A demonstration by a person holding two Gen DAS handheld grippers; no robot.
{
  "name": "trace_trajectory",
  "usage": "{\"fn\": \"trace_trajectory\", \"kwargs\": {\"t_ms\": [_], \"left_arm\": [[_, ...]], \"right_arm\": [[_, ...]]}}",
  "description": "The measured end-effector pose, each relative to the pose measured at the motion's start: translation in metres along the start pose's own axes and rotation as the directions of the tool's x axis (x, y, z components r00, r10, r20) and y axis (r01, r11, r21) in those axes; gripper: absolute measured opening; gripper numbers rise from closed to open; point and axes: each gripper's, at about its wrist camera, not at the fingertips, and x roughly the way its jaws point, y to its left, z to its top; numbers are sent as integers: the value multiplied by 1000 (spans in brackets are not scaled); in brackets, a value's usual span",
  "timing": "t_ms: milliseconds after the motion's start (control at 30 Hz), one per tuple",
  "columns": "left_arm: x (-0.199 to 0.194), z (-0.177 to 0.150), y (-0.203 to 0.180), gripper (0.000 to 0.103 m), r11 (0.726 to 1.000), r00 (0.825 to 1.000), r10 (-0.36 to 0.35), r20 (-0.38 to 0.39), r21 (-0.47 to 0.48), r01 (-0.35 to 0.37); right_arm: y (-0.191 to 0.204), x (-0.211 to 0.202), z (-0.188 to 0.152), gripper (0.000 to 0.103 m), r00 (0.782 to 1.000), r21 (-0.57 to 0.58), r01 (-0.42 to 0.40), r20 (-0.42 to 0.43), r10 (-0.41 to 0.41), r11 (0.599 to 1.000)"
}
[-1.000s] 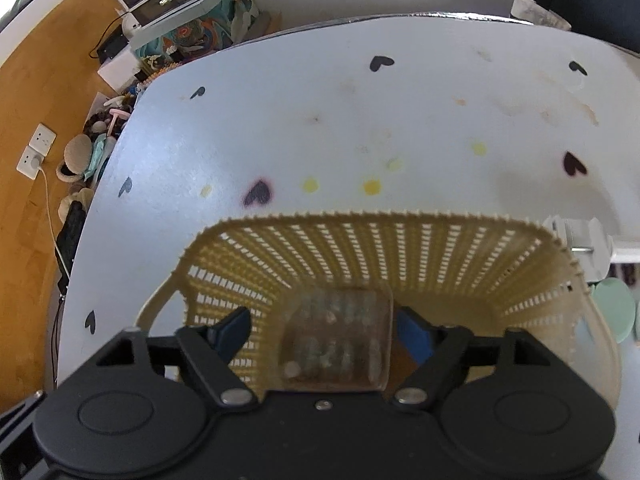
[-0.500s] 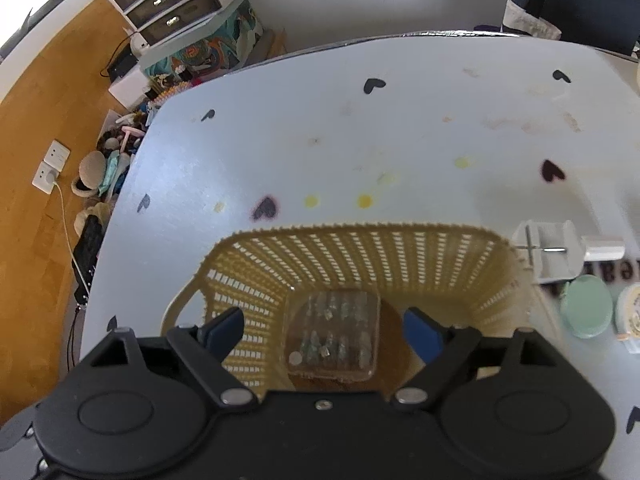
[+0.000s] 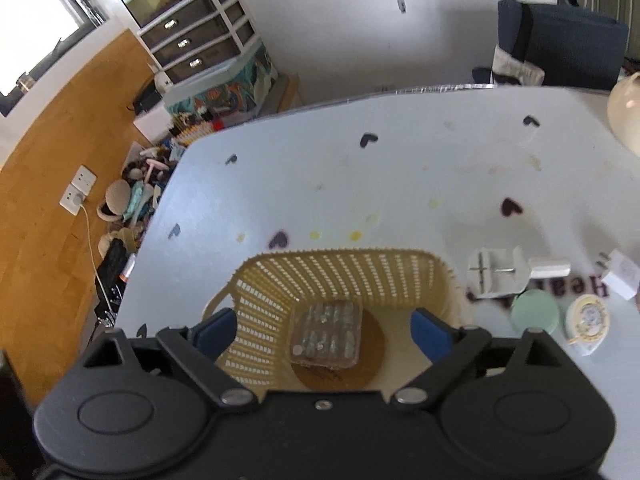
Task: Organize rigid objects
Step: 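Move the right tool back and grasp the round tape measure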
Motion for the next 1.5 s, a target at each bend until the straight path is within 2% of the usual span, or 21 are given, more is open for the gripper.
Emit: {"fn": "trace_trajectory", "kwargs": {"t_ms": [467,833,1200,1300,1500], "left_arm": [[0,-1,-5,3,1000,1000,20,3,13,-20],[0,-1,-5,3,1000,1000,20,4,14,-20],[-1,-1,-5,3,1000,1000,20,3,16,-20],[0,-1,-5,3,1000,1000,19,3,13,-19],[1,0,-4,3,1000,1000,14,1,8,-14]], "right_arm": [[-24,-58,-14,103,989,-68,66,136,-57,996],[-71,-88,-48,103,947,-104,184,287,-147,977],[-146,-46,-85,103,915,-21,316,273,-298,949],[-161,-29,-95,103,903,-36,349,279,-326,936],[-183,2,-106,103,894,-65,396,258,-368,916]]}}
